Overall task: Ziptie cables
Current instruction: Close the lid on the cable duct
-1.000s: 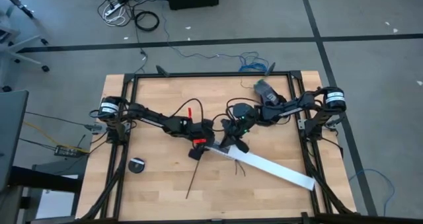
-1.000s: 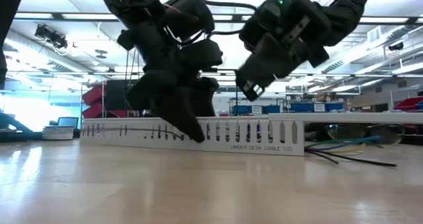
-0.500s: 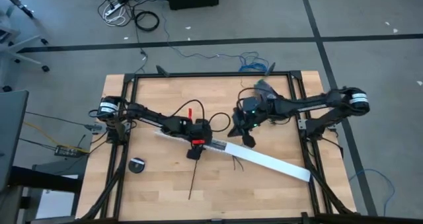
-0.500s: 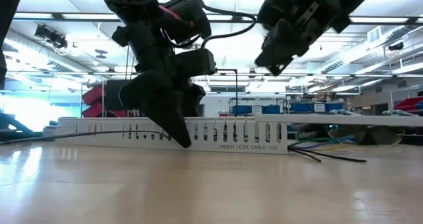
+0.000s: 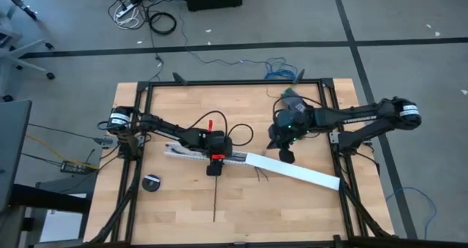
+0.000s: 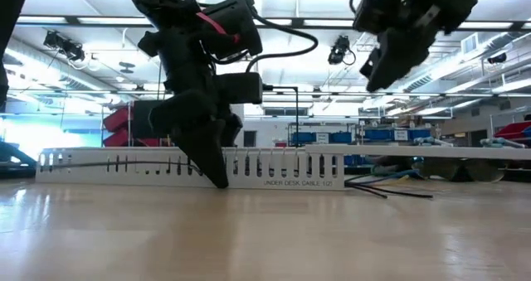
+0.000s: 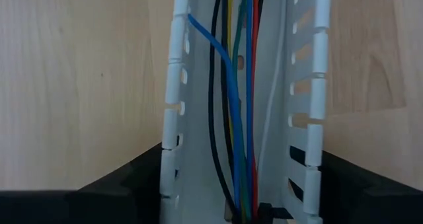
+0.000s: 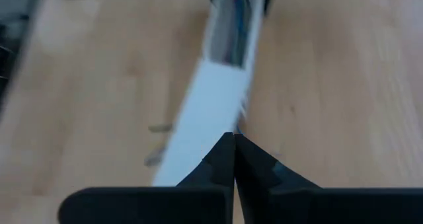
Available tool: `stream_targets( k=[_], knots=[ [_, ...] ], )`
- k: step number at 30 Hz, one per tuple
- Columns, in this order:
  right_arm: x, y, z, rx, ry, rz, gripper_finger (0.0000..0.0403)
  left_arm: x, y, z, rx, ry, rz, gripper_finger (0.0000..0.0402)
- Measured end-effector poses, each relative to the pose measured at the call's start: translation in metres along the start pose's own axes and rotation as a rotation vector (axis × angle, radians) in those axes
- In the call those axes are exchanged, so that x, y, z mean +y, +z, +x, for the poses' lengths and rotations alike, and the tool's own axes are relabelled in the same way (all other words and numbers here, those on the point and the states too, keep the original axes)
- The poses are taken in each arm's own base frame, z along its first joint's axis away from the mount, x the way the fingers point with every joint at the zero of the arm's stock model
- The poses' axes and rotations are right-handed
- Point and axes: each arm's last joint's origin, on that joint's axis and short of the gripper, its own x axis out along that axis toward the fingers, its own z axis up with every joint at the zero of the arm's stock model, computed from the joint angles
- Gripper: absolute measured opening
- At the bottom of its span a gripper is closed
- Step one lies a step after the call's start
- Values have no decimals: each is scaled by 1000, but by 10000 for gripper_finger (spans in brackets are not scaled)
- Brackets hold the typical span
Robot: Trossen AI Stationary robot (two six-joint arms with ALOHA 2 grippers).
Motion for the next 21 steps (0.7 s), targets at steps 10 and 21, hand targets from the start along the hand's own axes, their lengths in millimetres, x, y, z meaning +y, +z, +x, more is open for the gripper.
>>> stream_targets(
  k=[10,21],
  knots=[
    [-10,-20,35,244,-60,153,107,-5,-3,0,32,-9,23,254],
    [-1,-6,23,92,-33,79,4,-5,-4,1,37,-21,85,254]
  ],
)
